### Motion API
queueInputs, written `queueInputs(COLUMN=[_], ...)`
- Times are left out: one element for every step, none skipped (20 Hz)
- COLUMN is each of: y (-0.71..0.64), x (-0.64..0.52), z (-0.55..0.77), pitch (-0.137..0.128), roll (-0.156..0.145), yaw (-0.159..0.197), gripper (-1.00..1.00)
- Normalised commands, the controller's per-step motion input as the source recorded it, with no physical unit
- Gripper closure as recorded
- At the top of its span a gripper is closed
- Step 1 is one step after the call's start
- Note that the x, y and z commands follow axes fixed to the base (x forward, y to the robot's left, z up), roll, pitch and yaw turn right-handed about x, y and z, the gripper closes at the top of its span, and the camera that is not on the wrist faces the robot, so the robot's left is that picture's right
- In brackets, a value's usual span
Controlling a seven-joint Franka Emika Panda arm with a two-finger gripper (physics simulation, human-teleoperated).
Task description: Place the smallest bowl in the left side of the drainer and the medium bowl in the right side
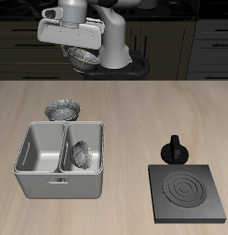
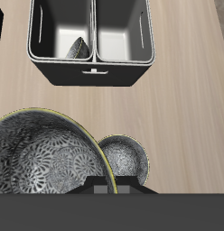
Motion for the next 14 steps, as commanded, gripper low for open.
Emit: queueInputs(y=[-0.3, -0.36, -0.36, -0.26, -0.4, -0.2, -0.65, -0.17, -0.32, -0.21, -0.21, -0.3, -0.04, -0.39], x=[0.5, 0.36, 0.4, 0.48, 0.37, 0.36, 0.67, 0.34, 0.39, 0.19, 0.45, 0.33, 0.34, 0.64], z=[0.27, 0.22, 0.33, 0.13, 0.21, 0.22, 0.28, 0.15, -0.02, 0.09, 0.04, 0.05, 0.1, 0.14], pitch=[0.025, 0.006, -0.046, 0.061, 0.035, -0.043, 0.063, -0.031, 0.142, -0.018, 0.033, 0.079, -0.009, 0.027], roll=[0.0, -0.081, -0.089, 0.071, -0.092, 0.008, -0.107, 0.052, 0.033, -0.093, 0.057, -0.012, 0.056, -0.057], yaw=[-0.008, 0.016, -0.009, -0.001, -0.029, 0.112, 0.016, 0.086, -0.059, -0.008, 0.003, -0.032, 0.014, 0.113], gripper=[1.0, 1.0, 1.0, 1.0, 1.0, 1.0, 1.0, 1.0, 1.0, 1.0, 1.0, 1.0, 1.0, 1.0])
